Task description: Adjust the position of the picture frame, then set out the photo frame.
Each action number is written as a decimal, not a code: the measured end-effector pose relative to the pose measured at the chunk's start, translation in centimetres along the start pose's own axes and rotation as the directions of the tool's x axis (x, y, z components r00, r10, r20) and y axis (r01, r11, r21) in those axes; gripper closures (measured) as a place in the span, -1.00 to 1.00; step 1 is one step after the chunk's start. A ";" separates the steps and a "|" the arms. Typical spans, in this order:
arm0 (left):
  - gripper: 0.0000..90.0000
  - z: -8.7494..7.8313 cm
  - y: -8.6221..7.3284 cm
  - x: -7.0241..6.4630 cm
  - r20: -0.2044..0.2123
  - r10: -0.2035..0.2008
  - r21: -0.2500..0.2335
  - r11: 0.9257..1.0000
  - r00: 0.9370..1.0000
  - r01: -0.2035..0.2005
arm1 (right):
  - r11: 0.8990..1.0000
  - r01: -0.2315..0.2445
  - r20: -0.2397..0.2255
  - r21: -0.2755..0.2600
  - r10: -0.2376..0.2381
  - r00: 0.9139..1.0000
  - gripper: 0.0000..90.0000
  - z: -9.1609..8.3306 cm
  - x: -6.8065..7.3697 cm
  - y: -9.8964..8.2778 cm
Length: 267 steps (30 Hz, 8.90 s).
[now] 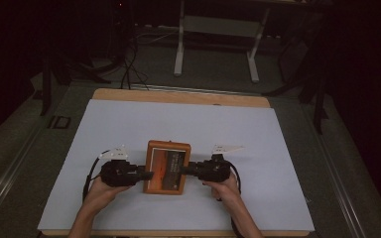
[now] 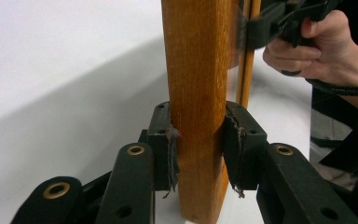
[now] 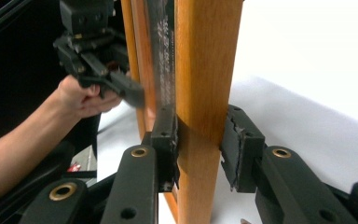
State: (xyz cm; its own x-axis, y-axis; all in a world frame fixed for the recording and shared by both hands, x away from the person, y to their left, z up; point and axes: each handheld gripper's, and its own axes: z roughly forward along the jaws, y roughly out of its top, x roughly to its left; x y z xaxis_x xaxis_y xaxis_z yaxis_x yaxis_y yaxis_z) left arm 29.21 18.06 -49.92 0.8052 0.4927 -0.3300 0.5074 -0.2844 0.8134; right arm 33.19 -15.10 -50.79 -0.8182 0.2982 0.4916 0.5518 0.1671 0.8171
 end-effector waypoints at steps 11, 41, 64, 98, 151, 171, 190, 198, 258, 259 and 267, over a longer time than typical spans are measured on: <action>0.47 3.7 0.2 -0.8 0.038 -0.127 -0.052 0.990 0.991 0.128 | 0.998 -0.069 0.084 0.002 0.069 0.994 0.52 -3.6 -0.6 0.7; 0.26 7.9 -0.1 -0.5 -0.106 -0.300 -0.021 0.954 0.948 0.300 | 0.933 -0.355 0.241 0.053 0.333 0.912 0.41 -3.9 -4.6 -0.9; 0.04 7.3 -0.6 -0.3 -0.175 -0.257 -0.036 0.966 0.950 0.255 | 0.979 -0.188 0.415 0.083 0.138 0.899 0.13 -4.3 -3.3 -0.4; -0.08 4.1 -0.4 -1.0 -0.148 -0.224 -0.177 0.964 0.963 0.197 | 0.983 0.097 0.549 0.154 -0.167 0.819 0.71 -2.3 -1.7 3.3; -0.27 4.5 0.1 -2.4 -0.123 -0.162 -0.177 0.974 0.979 0.139 | 0.978 0.027 0.636 0.207 -0.155 0.756 1.00 -0.9 -5.6 2.1; -0.56 8.6 1.6 -4.3 -0.104 -0.165 -0.068 0.985 0.981 0.159 | 0.980 0.012 0.636 0.200 -0.139 0.759 1.00 -0.9 -5.8 2.0; -0.17 10.1 1.9 -4.5 -0.081 -0.226 -0.027 0.974 0.971 0.224 | 0.981 0.013 0.637 0.196 -0.137 0.759 1.00 -0.9 -5.8 1.9; 0.02 10.3 2.1 -4.8 -0.093 -0.239 -0.016 0.971 0.967 0.238 | 0.980 0.018 0.635 0.198 -0.142 0.759 1.00 -1.0 -5.8 1.9; 0.45 10.8 2.7 -6.5 -0.111 -0.210 -0.057 0.977 0.971 0.205 | 0.965 0.173 0.602 0.198 -0.259 0.755 0.55 -6.3 -0.5 4.7; 0.45 10.8 2.8 -6.6 -0.112 -0.206 -0.056 0.978 0.972 0.201 | 0.965 0.179 0.600 0.193 -0.260 0.756 0.54 -6.5 -0.3 4.7; 0.47 11.0 2.9 -6.9 -0.115 -0.176 -0.059 0.984 0.978 0.170 | 0.962 0.207 0.608 0.176 -0.271 0.746 0.45 -7.6 1.3 5.5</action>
State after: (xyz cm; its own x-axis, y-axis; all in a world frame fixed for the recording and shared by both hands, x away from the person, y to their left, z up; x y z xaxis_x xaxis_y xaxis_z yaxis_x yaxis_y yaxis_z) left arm 28.47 4.79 -50.49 0.6627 0.6263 -0.4105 0.6177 -0.1472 0.7725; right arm 33.97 -20.96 -43.36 -0.6621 0.7484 -0.0381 0.3903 0.3878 0.8350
